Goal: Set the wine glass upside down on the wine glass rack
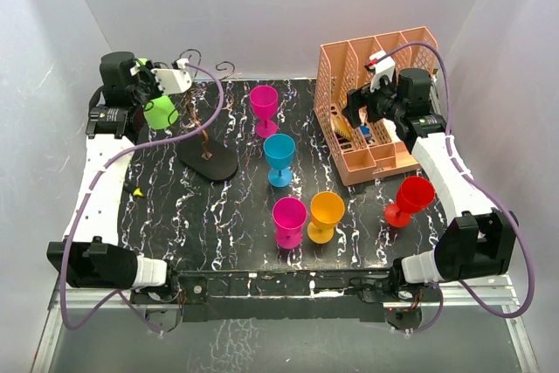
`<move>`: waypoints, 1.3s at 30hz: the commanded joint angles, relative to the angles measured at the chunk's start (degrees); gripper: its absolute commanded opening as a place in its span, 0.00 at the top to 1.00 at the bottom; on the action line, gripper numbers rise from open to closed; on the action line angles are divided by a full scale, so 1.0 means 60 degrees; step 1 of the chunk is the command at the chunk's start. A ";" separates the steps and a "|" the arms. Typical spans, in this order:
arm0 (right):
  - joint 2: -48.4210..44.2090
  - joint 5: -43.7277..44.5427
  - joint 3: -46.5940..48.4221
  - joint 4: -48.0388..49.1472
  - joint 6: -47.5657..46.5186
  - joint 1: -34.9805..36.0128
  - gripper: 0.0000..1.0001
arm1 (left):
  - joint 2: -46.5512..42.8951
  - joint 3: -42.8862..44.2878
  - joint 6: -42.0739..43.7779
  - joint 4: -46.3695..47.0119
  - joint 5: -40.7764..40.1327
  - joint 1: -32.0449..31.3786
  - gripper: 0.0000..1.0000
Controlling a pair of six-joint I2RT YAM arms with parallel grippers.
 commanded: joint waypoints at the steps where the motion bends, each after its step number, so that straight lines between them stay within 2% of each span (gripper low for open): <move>1: -0.0040 -0.0190 0.0003 0.0514 0.0117 -0.0046 0.04 | -0.0024 0.0517 -0.0076 -0.0113 0.0923 -0.0041 1.00; 17: 0.0002 -0.0335 -0.0017 0.0502 0.0161 -0.0059 0.04 | 0.0101 0.0593 -0.0314 -0.0389 0.1831 -0.0075 1.00; 28: 0.0020 -0.0365 -0.0041 0.0498 0.0166 -0.0053 0.04 | 0.0220 0.0722 -0.0770 -0.0043 0.2322 -0.0186 1.00; 33: 0.0033 -0.0388 -0.0056 0.0499 0.0167 -0.0074 0.04 | 0.0573 0.0756 -0.0313 0.0013 0.2067 -0.0294 1.00; 39: 0.0064 -0.0431 -0.0078 0.0498 0.0166 -0.0077 0.04 | 0.0677 0.0743 0.0875 0.0013 0.1304 -0.0476 1.00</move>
